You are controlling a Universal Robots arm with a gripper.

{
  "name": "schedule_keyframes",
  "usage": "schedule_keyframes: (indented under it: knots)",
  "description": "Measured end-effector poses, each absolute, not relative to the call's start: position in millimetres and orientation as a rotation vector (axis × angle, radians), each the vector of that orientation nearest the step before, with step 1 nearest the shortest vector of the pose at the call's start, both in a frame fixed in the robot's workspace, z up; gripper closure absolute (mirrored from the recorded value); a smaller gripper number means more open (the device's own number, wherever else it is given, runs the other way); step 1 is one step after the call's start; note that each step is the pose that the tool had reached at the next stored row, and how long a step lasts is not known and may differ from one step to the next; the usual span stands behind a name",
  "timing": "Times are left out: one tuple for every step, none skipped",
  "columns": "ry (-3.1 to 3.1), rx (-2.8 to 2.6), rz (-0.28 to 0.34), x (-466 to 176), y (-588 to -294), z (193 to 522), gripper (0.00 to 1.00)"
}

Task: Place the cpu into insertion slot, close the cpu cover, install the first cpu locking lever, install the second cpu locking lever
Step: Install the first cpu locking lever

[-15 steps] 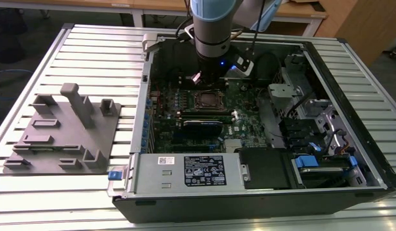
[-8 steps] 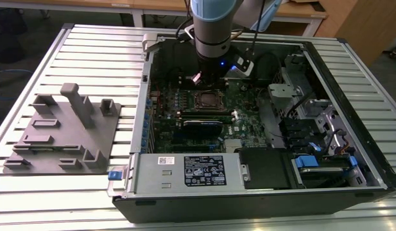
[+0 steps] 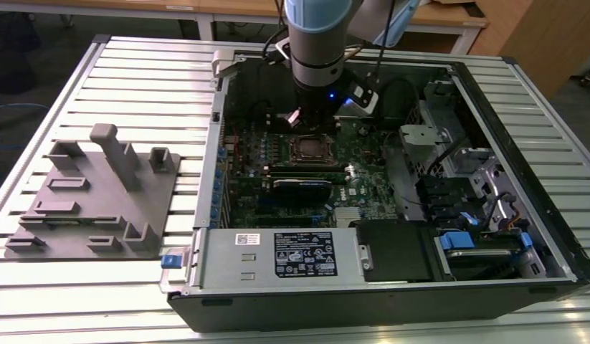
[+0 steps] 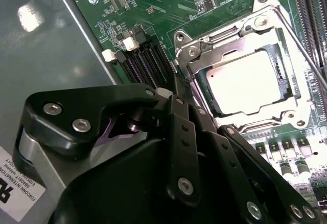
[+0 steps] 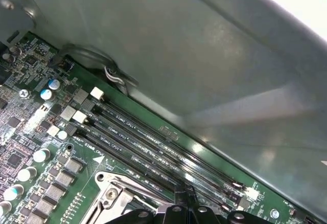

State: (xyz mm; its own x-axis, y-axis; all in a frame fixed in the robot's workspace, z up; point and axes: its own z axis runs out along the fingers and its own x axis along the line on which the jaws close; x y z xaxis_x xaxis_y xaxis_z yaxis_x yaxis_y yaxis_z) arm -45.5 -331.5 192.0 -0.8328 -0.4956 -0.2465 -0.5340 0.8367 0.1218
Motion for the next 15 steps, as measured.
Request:
schedule_keyframes:
  knots:
    - [2.812, -0.797, 0.274, -45.5, -331.5, 192.5, 0.89]
    - [2.811, -0.797, 0.275, -45.5, -331.5, 194.0, 0.89]
    - [2.811, -0.797, 0.275, -45.5, -331.4, 196.3, 0.89]
    - [2.811, -0.797, 0.275, -45.5, -331.4, 198.6, 0.89]
    - [2.811, -0.797, 0.275, -45.5, -331.4, 200.5, 0.89]
    - [2.811, -0.797, 0.275, -45.5, -331.5, 201.8, 0.89]
    - [2.811, -0.797, 0.275, -45.5, -331.4, 202.0, 0.89]
    - [2.811, -0.798, 0.275, -45.5, -331.3, 202.0, 0.89]
    - [2.811, -0.798, 0.276, -45.5, -331.2, 202.0, 0.89]
    - [2.811, -0.798, 0.276, -45.7, -331.1, 202.0, 0.89]
    - [2.811, -0.799, 0.276, -45.8, -331.0, 202.1, 0.89]
    - [2.811, -0.799, 0.276, -45.9, -330.8, 202.1, 0.89]
    - [2.811, -0.800, 0.276, -46.1, -330.5, 202.1, 0.89]
    - [2.810, -0.801, 0.277, -46.2, -330.3, 201.9, 0.89]
    - [2.810, -0.803, 0.277, -46.3, -330.0, 201.8, 0.89]
